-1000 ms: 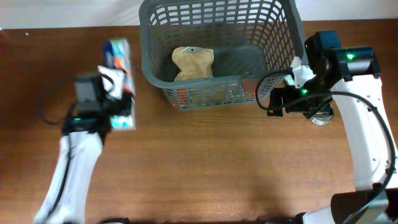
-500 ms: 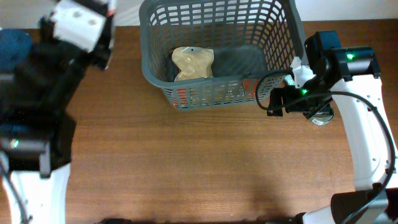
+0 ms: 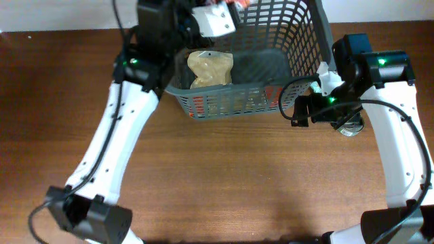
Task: Pack container
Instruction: 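Lift the Kleenex multipack and carry it over the basket, then lay the multipack in the basket, open and withdraw the left gripper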
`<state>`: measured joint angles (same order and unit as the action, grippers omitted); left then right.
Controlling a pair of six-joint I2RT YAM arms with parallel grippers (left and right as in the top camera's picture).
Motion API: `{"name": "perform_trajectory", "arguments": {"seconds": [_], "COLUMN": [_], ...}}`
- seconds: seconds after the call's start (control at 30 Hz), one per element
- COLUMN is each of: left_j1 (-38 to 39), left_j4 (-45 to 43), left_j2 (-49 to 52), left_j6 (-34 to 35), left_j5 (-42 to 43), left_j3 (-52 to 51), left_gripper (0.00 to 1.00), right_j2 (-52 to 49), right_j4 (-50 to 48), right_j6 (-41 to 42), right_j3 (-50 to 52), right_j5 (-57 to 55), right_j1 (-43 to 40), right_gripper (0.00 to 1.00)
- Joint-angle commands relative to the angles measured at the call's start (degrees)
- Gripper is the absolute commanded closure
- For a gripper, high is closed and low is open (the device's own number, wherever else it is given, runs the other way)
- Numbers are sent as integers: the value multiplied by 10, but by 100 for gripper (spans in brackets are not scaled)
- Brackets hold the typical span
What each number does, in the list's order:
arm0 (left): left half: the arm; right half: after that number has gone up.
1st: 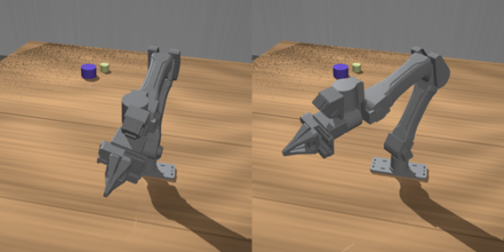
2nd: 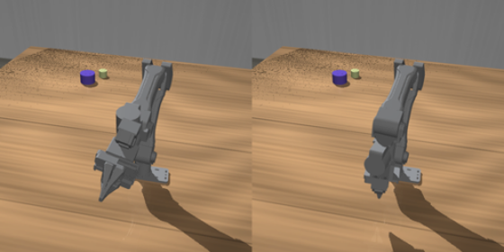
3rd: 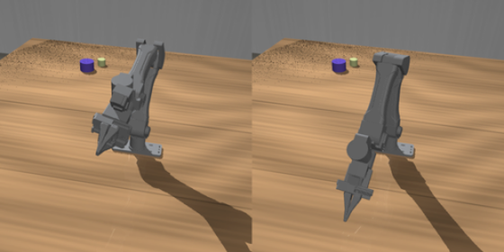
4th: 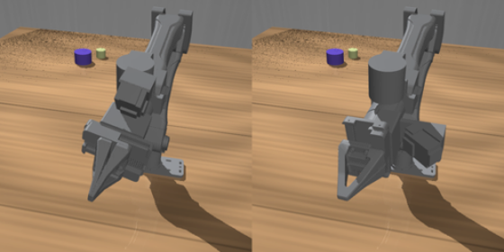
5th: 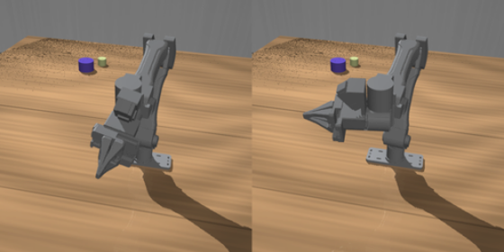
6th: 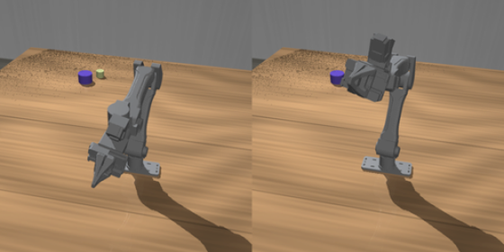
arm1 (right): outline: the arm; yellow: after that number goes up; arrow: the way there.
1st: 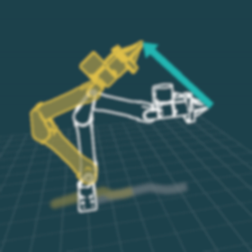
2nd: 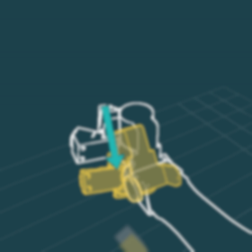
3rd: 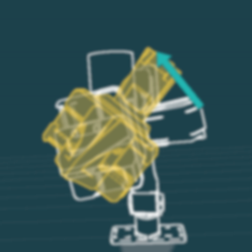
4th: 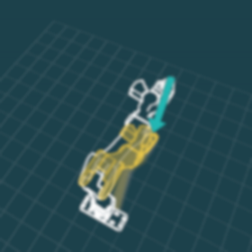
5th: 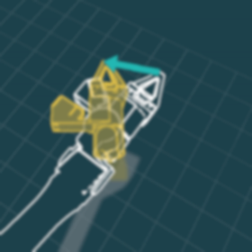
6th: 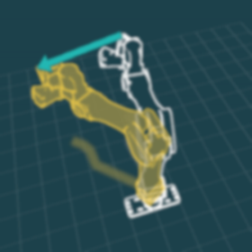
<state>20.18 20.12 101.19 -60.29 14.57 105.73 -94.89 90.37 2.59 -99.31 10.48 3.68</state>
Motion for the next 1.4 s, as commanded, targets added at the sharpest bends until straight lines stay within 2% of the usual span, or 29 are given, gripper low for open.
{"name": "perform_trajectory", "arguments": {"seconds": [0.0, 0.2, 0.47, 0.73, 0.77, 0.8, 0.83, 0.93, 1.0, 1.13, 1.23, 1.3, 1.33, 1.37], "left_j1": [12, 12, 12, 12, 12, 14, 18, 37, 49, 58, 42, 12, -30, -58], "left_j4": [-5, 40, 130, 151, 150, 149, 148, 148, 144, 166, 223, 263, 302, 323], "left_j2": [14, 42, 43, 43, 43, 42, 39, 11, -16, -89, -153, -194, -225, -238], "left_j6": [-120, -124, -195, -206, -206, -205, -204, -198, -171, -36, 35, 99, 165, 196], "left_j5": [5, 5, 4, -24, -23, -24, -24, -30, -55, -91, -91, -91, -91, -91], "left_j3": [11, 11, 11, 11, 11, 11, 13, 32, 50, 93, 108, 108, 108, 108], "left_gripper": [98, 98, 98, 98, 94, 69, 1, 1, 1, 1, 1, 1, 1, 1], "right_j2": [-4, -4, -4, -4, -4, -4, -4, -4, -4, -4, -4, -4, -4, -4], "right_j4": [0, 0, 0, 0, 0, 0, 0, 0, 0, 0, 0, 0, 0, 0], "right_j6": [-3, -3, -3, -3, -3, -3, -3, -3, -3, -3, -3, -3, -3, -3], "right_j3": [0, 0, 0, 0, 0, 0, 0, 0, 0, 0, 0, 0, 0, 0], "right_j5": [5, 5, 5, 5, 5, 5, 5, 5, 5, 5, 5, 5, 5, 5], "right_j1": [0, 0, 0, 0, 0, 0, 0, 0, 0, 0, 0, 0, 0, 0], "right_gripper": [1, 1, 1, 1, 1, 1, 1, 1, 1, 1, 1, 1, 1, 1]}}
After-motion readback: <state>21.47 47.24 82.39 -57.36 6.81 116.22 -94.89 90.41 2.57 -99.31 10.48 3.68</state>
